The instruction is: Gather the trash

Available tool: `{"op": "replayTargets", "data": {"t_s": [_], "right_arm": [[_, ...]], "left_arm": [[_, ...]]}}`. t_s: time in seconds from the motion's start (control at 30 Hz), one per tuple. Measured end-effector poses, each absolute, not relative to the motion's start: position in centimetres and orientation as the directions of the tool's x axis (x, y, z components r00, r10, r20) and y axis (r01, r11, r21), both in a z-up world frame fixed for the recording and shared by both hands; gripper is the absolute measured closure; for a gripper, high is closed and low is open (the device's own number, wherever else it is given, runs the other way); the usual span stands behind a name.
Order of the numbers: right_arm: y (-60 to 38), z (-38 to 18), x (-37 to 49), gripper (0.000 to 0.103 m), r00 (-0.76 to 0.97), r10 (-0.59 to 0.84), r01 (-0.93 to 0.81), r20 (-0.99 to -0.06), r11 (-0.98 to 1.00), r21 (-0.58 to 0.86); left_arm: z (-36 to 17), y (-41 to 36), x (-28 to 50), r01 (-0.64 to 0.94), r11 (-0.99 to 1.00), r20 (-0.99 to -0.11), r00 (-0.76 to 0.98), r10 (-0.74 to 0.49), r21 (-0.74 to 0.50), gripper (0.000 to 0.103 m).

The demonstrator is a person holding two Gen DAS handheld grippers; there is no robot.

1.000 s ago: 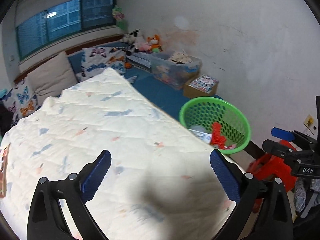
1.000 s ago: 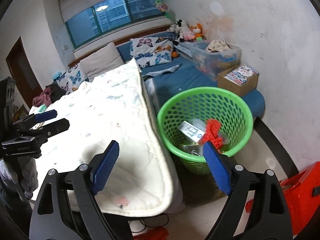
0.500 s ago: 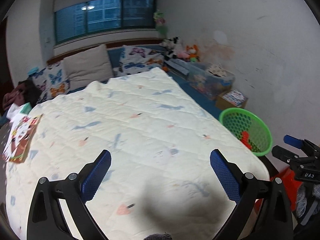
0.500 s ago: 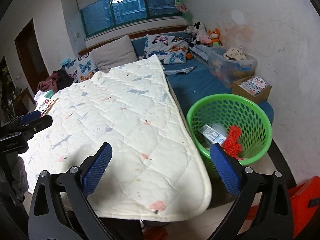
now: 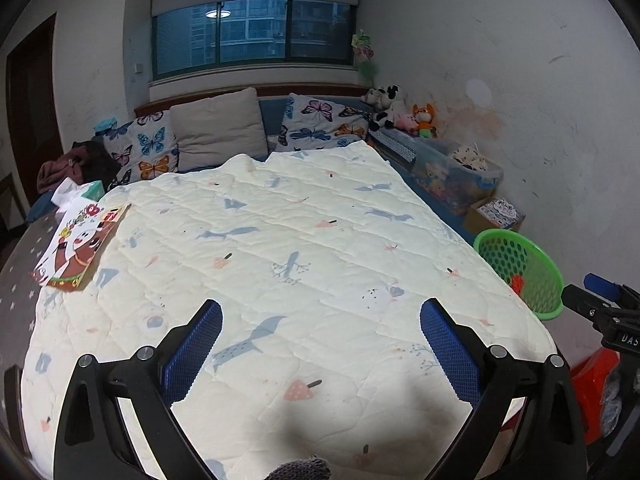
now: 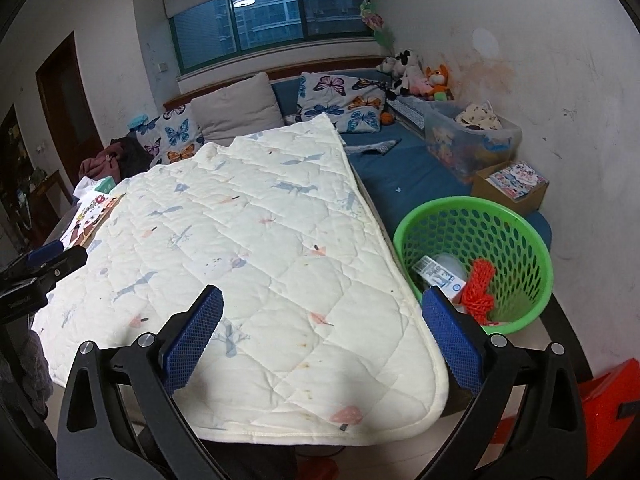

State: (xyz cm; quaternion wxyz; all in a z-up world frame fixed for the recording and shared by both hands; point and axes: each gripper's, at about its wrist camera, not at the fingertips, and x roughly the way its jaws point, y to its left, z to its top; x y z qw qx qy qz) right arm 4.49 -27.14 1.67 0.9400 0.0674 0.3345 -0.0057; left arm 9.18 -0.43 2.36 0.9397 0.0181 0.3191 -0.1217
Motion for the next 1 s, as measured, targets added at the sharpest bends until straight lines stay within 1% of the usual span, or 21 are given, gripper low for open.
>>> {"op": "replayTargets", "data": {"t_s": [0.13, 0.3, 0.83, 1.0], "right_arm": [[-26.4, 1.6, 4.4, 0.004, 0.781, 0.008, 0.060, -0.624, 0.994, 0.088], [-25.9, 1.4, 4.3, 0.004, 0.783, 0.013, 0.049, -0.622, 0.995, 0.083], [-25.4, 1.2, 4.4, 0.004, 0.782, 0.023, 0.037, -0.623, 0.996, 0.084], [-25.2, 1.3, 4.6, 0.004, 0.787, 0.000, 0.045, -0.617, 0.997, 0.058]], "left_arm": [[2.1, -0.1, 8.6, 0.221, 0.974, -0.599, 0.773, -0.207, -0.051, 0.007], [1.7, 0.6, 8.5, 0.191, 0.978, -0.608, 0.768, -0.200, -0.081, 0.007], [1.6, 0.5, 8.3, 0.164, 0.984, -0.599, 0.783, -0.170, -0.065, 0.007], [1.7, 0.0, 8.3, 0.165, 0.985, -0.594, 0.787, -0.165, -0.055, 0.007]]}}
